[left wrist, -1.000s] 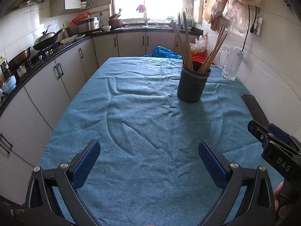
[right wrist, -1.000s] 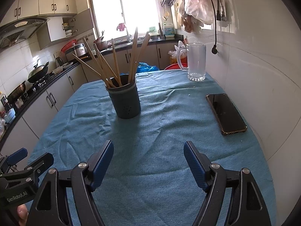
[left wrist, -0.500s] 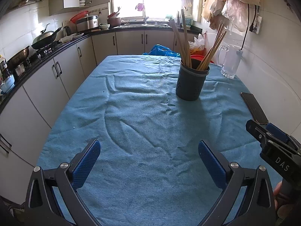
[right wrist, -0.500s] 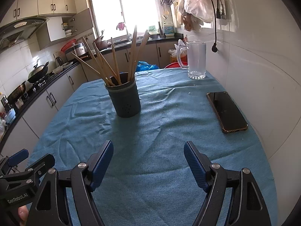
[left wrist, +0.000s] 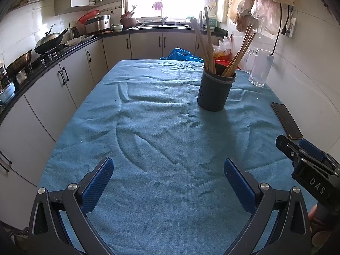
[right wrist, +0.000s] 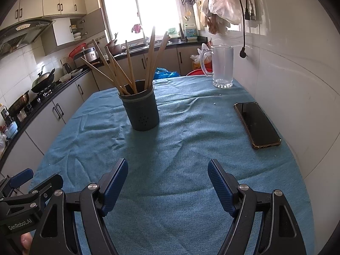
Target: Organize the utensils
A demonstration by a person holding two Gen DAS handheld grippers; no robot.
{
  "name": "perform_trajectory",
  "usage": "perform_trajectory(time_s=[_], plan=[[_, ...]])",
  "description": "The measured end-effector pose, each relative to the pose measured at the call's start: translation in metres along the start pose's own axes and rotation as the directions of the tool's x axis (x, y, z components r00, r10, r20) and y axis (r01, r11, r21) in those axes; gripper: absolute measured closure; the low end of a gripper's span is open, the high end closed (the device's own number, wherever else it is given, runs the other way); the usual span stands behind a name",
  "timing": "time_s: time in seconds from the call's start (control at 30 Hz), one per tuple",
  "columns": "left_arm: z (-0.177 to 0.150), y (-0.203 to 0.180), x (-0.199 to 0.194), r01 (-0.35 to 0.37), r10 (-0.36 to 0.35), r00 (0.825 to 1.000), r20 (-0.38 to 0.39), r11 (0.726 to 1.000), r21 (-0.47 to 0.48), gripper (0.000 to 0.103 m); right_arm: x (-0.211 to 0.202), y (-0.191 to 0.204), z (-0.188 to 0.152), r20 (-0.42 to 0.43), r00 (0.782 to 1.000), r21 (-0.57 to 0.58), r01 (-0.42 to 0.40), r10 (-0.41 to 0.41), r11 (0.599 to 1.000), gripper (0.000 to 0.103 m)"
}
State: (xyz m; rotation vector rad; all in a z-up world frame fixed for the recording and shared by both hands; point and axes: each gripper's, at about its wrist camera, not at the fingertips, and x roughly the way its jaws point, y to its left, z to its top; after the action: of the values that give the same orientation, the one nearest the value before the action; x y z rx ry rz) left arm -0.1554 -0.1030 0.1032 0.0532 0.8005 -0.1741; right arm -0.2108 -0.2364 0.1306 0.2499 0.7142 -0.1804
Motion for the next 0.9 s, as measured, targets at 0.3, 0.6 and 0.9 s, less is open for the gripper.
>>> perform_trajectory(time_s=[0.3,0.6,0.9], plan=[[0.0,-0.001,0.0,0.002,-0.002,1.0,0.003,1.0,-0.001,0.0,-0.001,0.001,-0.002,0.004,1.0,-0.001,0.0,0.0,1.0,0.021],[0.001,0.0,-0.005,0.018,-0.018,0.999,0.035,1.0,-0.006,0.0,-0.009,-0.004,0.003,0.051,0.999,0.015,-0.014,0.013,1.0,0.021],[0.001,-0.002,-0.01,0.03,-0.03,0.998,0.056,1.0,-0.004,0.0,-0.015,-0.007,0.005,0.082,0.997,0.03,-0.018,0.015,0.999,0.021]])
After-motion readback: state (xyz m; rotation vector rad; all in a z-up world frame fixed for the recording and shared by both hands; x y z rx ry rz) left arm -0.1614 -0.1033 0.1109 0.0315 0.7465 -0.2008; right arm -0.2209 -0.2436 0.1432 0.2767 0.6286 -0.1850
